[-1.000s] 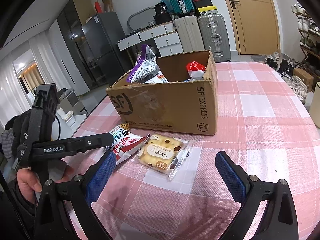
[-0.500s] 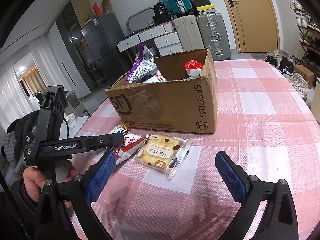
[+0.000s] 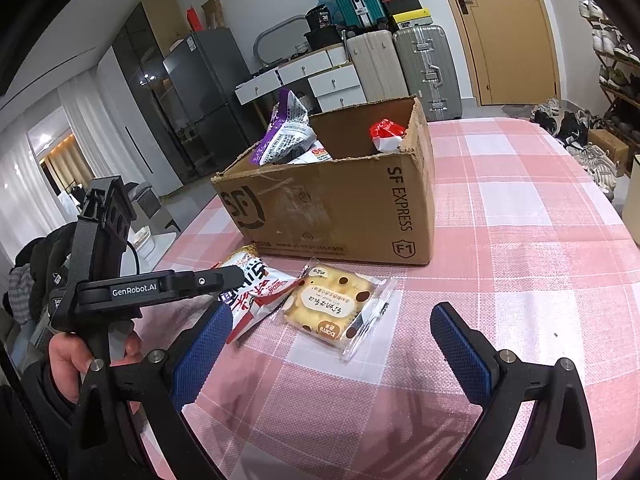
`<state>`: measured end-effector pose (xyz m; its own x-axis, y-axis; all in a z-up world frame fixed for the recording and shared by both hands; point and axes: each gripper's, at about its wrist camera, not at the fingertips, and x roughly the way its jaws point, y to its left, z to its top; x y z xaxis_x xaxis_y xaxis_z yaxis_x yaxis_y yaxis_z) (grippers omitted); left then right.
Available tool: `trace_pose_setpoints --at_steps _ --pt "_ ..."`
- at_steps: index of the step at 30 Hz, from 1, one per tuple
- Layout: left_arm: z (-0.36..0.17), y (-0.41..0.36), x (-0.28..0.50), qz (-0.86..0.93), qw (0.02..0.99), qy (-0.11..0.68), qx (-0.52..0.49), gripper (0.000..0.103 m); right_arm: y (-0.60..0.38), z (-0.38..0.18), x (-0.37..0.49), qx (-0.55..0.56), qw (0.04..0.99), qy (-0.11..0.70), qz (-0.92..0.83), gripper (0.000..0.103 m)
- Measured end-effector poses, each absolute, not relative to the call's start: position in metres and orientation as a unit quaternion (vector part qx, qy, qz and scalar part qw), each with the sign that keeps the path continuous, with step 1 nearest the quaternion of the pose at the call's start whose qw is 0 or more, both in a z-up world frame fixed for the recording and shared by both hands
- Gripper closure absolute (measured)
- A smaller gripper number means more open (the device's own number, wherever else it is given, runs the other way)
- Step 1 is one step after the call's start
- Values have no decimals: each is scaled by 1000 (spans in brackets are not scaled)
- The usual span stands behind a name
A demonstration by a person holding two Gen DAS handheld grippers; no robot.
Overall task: Organize snacks
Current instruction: 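Close the left gripper on the spicy noodle-snack chip bag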
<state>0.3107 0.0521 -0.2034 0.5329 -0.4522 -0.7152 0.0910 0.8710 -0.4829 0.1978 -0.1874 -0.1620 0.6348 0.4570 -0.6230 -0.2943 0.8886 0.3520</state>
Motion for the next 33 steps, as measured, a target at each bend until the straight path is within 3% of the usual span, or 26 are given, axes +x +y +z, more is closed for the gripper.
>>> trace_pose_setpoints --at_steps 33 --pt "-184 96 259 -142 869 427 -208 63 -160 -188 218 81 877 436 187 2"
